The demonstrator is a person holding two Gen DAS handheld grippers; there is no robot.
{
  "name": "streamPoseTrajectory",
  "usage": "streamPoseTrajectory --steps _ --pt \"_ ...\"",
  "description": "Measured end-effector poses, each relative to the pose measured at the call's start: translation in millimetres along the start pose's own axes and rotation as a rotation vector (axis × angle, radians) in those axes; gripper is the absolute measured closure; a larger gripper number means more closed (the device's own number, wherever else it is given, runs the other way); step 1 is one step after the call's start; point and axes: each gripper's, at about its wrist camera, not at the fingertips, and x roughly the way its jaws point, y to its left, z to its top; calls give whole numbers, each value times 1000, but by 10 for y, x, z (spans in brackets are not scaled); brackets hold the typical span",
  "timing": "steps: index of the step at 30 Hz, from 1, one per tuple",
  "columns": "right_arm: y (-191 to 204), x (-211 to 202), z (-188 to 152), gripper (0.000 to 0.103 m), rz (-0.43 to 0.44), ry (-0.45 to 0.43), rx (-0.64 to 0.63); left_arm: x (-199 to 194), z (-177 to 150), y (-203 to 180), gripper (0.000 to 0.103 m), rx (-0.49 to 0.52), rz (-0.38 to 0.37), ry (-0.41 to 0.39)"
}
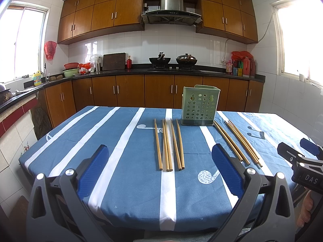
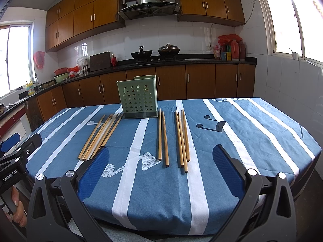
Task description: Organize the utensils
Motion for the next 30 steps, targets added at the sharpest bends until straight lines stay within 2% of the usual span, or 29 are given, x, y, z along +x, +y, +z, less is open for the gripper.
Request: streamPoseTrajectory --steps 23,27,30 --pt "-5 19 11 2 -2 11 2 82 -27 -38 4 3 -3 14" --pt "-40 113 2 2 5 31 17 224 -23 -41 4 -1 5 53" --pt "-175 229 59 2 7 70 64 424 27 21 4 1 45 129"
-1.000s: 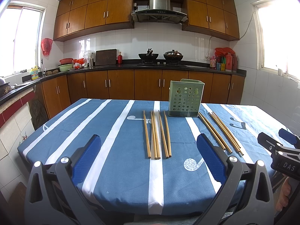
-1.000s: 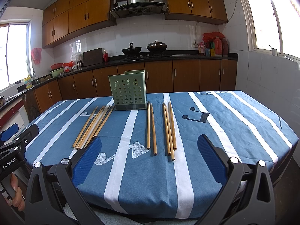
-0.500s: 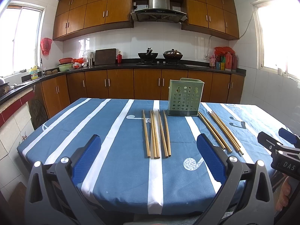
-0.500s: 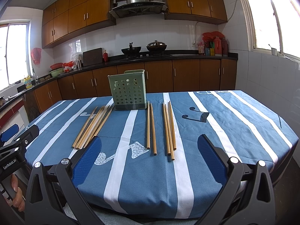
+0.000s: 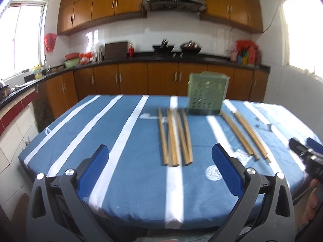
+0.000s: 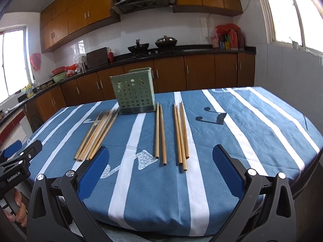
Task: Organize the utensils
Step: 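Grasp a bamboo chopstick with the right tool while the left tool grasps another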
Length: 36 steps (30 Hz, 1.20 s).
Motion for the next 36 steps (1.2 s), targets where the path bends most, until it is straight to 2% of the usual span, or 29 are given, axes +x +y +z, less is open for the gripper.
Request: streamPoseTrajectory --steps 2,6,10,16,21,24,27,29,31,34,36 --pt "-109 115 77 5 -20 28 36 146 53 65 4 5 20 66" --pt "-341 453 285 25 -62 117 99 468 180 262 4 -33 -8 178" --pt "-543 909 449 54 -47 234 162 704 315 432 4 -73 -43 245" --pt "-583 1544 473 73 -35 376 142 1052 453 510 4 -71 -66 312" --pt "-617 1825 417 83 -39 444 133 1268 498 525 4 -60 -49 337" --pt "-635 1892 386 85 -39 460 125 1367 490 537 7 -56 -48 349" --pt "-621 1903 403 86 -45 453 93 1497 471 516 16 -53 -60 370" --pt "-596 1894 398 92 -53 446 67 1548 458 508 25 -53 -70 380" --pt "-575 1901 396 95 -79 433 26 1606 438 487 29 -53 -89 394" --pt "-691 1949 431 95 -141 416 58 1681 416 443 38 -49 -111 411" --pt "-764 1949 446 95 -153 412 90 1732 405 400 41 -45 -123 423"
